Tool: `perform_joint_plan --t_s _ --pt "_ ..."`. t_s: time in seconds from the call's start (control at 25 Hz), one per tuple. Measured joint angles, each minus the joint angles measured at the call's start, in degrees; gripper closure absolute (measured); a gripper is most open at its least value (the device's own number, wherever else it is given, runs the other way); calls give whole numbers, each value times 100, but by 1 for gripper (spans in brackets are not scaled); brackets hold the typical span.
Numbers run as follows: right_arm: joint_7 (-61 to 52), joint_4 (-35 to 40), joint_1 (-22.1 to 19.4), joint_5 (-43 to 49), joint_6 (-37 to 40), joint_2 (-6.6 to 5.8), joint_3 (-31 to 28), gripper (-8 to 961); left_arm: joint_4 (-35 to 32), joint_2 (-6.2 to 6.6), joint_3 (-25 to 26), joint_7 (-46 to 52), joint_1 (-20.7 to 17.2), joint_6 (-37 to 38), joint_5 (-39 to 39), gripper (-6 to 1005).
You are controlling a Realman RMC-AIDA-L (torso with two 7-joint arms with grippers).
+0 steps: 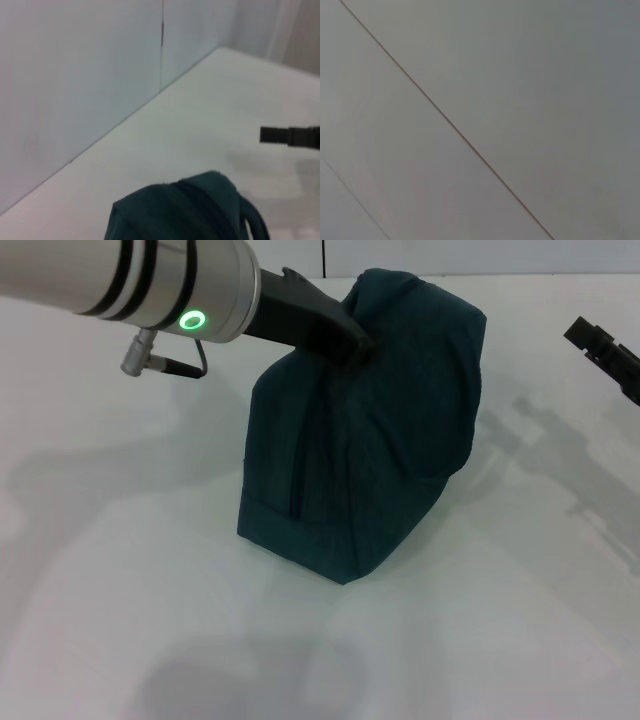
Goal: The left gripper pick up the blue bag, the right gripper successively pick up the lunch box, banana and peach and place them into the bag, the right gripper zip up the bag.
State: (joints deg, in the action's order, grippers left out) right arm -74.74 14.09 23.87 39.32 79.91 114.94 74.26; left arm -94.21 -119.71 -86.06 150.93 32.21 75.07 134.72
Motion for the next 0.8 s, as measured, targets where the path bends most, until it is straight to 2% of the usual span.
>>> perform_joint_plan --t_s 0.04,0.08,0.12,0.2,0.28,0.4,0.48,0.64,0.76,0.8 --pt "2 0 0 10 33 -17 0 401 1 -2 32 -7 -52 -40 -119 942" --pt "11 1 -1 26 93 -52 1 379 -2 -1 80 -194 -199 -202 -481 909" --pt "16 3 -1 32 124 -74 1 357 -2 -1 80 -194 -199 -202 -481 876" --pt "76 8 -3 44 314 -170 17 313 -20 -1 147 -585 -400 -411 -965 809" --pt "139 28 -5 47 552 -292 32 225 -23 -2 275 -1131 -670 -597 -1642 739" --pt "223 206 -48 195 973 -540 44 92 67 1 551 -2133 -1045 -675 -2804 627" --pt "247 598 -136 589 1323 -802 34 83 147 4 712 -3067 -1387 -589 -3638 552" --pt "200 1535 -339 1489 1981 -1078 18 71 325 2 887 -4625 -2075 -310 -4564 461" --pt "202 2050 -475 2077 2268 -1071 -8 73 811 5 1120 -5535 -2469 187 -5089 392" --pt "216 2403 -568 2647 2337 -961 -86 74 1059 8 1248 -5822 -2558 449 -5255 370"
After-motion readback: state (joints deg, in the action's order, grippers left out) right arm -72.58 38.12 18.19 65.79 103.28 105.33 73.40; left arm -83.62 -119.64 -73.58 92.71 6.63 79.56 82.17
